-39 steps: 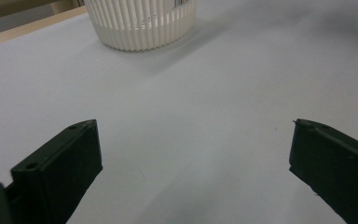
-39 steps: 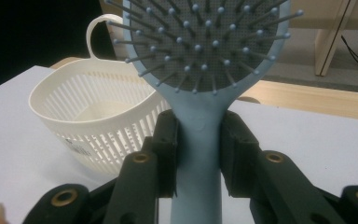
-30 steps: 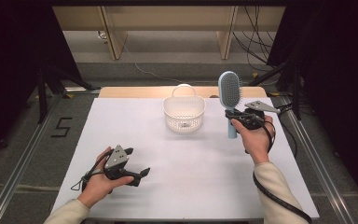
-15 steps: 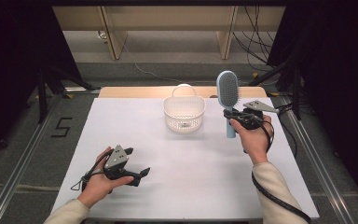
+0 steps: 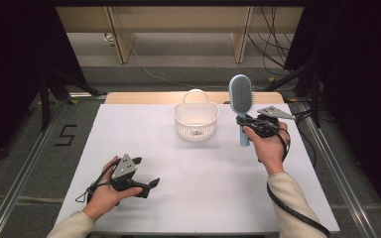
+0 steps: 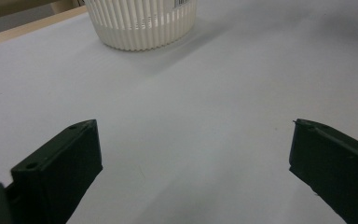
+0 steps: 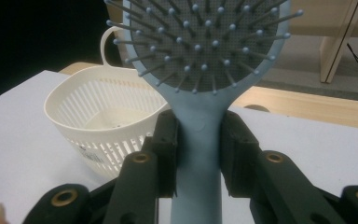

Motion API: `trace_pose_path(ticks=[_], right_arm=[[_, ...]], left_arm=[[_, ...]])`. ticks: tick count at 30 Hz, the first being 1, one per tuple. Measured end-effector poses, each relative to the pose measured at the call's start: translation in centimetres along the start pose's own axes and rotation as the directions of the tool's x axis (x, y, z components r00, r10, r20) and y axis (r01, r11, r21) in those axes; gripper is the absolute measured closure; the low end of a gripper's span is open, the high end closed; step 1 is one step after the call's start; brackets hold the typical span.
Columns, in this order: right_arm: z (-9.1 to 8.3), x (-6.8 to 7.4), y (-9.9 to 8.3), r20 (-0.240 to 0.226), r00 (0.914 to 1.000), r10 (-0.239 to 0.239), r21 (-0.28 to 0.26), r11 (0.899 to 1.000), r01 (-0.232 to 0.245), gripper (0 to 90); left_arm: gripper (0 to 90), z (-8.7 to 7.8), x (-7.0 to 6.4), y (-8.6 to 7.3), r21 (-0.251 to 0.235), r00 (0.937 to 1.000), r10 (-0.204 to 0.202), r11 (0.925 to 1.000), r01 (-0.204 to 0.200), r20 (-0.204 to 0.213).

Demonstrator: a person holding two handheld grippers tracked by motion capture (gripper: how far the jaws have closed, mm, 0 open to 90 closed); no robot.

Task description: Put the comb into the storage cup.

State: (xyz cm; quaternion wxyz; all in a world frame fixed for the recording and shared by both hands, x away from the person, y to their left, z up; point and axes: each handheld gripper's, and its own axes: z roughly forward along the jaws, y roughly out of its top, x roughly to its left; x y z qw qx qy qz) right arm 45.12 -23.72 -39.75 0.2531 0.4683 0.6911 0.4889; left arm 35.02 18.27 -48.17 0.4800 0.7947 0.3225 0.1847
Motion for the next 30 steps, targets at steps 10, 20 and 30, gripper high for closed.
trace_pose_path(ticks=[10, 20, 30], right_arm=[[0.08, 0.20, 0.06, 0.000, 1.0000, -0.004, -0.004, 1.000, 0.004, 70.6], [0.17, 0.57, 0.20, -0.004, 0.9999, -0.009, -0.010, 1.000, 0.009, 70.7], [0.26, 0.82, 0.31, -0.006, 0.9999, -0.015, -0.015, 1.000, 0.014, 70.6]], left_arm=[[1.6, 0.00, 0.01, -0.01, 0.002, 1.0000, 0.002, 1.0000, -0.002, 0.001], [1.6, 0.00, 0.01, -0.01, 0.002, 1.0000, 0.002, 1.0000, -0.002, 0.001], [1.6, 0.01, 0.00, -0.01, 0.003, 1.0000, 0.002, 1.0000, -0.002, 0.002]])
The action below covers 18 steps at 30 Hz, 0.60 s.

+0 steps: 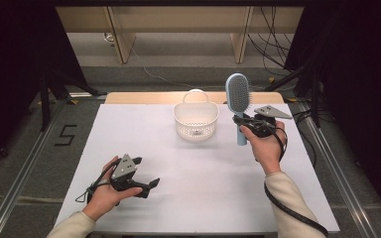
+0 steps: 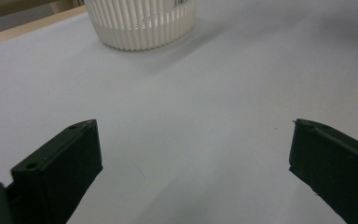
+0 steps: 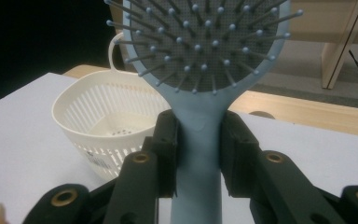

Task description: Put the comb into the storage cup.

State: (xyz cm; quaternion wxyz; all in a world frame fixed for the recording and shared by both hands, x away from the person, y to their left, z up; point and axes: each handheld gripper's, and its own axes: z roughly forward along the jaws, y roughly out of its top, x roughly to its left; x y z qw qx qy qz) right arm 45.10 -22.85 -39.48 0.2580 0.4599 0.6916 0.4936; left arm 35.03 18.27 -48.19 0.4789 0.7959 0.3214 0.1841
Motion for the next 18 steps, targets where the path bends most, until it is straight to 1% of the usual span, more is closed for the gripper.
trace_pose_path(ticks=[18], right_arm=[[0.21, 0.47, 0.26, -0.005, 1.0000, -0.005, -0.006, 1.000, 0.005, 70.6]], left_arm=[[1.6, 0.01, 0.00, 0.00, 0.000, 1.0000, 0.000, 1.0000, 0.000, 0.000]])
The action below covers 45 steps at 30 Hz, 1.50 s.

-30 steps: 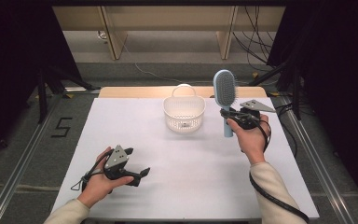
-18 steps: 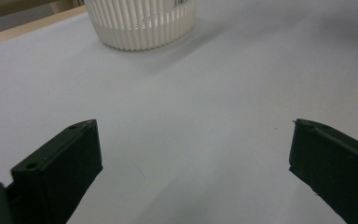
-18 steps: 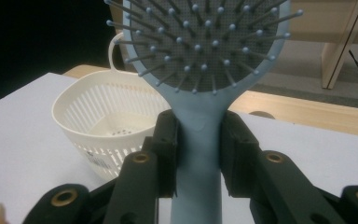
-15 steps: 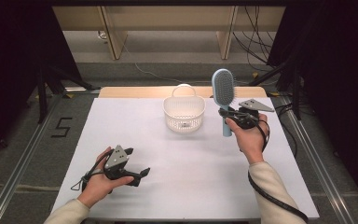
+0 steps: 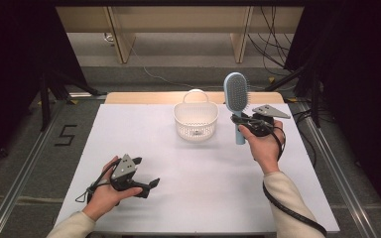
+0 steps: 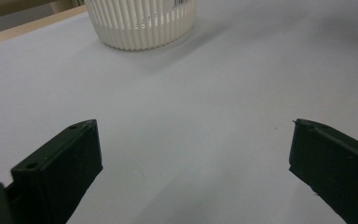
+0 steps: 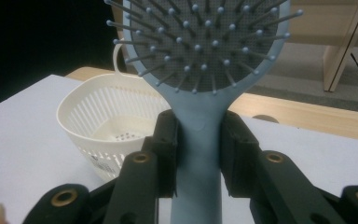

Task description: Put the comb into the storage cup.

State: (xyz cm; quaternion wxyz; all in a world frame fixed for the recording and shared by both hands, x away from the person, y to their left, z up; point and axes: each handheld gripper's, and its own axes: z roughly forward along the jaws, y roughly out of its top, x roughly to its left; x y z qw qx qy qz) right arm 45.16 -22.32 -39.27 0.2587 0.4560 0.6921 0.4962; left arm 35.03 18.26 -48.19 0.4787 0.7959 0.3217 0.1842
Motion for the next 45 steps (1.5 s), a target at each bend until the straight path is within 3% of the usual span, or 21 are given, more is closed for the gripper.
trace_pose_path(ticks=[45], right_arm=[[0.7, 1.1, 0.4, -0.012, 0.9999, -0.004, -0.018, 1.000, 0.004, 70.7]], left_arm=[[1.7, 0.0, 0.0, 0.0, 0.002, 1.0000, 0.000, 1.0000, 0.000, 0.001]])
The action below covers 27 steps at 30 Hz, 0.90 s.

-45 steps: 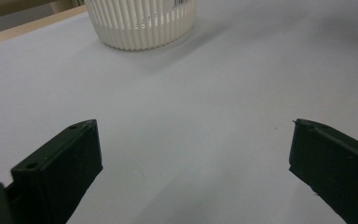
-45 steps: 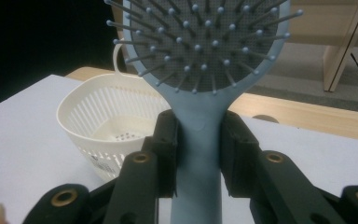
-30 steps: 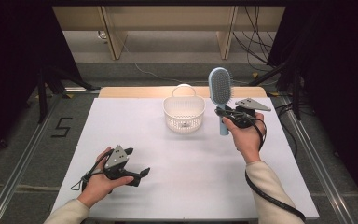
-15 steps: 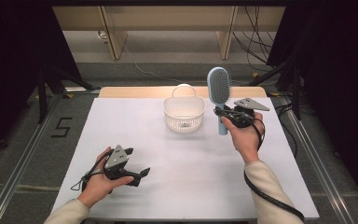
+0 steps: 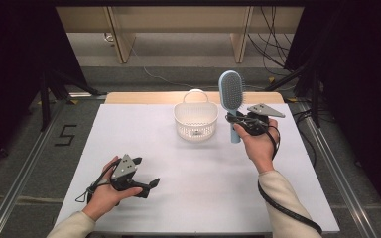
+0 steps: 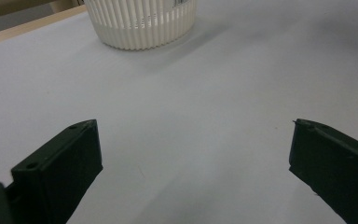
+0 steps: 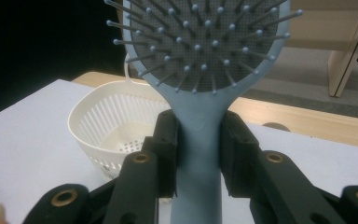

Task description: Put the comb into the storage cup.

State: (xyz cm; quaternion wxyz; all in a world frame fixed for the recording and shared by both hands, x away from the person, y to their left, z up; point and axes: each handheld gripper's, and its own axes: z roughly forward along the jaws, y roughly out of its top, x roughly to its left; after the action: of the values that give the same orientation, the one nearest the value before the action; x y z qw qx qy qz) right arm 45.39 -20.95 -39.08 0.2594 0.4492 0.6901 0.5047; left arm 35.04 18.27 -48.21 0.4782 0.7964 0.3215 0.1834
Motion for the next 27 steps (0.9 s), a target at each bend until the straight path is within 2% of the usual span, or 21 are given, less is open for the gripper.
trace_pose_path(ticks=[27], right_arm=[[0.24, 0.41, 0.24, -0.005, 1.0000, 0.001, -0.010, 1.000, -0.001, 70.6]], left_arm=[[1.7, -0.02, 0.00, 0.01, -0.002, 1.0000, 0.000, 1.0000, 0.000, -0.001]])
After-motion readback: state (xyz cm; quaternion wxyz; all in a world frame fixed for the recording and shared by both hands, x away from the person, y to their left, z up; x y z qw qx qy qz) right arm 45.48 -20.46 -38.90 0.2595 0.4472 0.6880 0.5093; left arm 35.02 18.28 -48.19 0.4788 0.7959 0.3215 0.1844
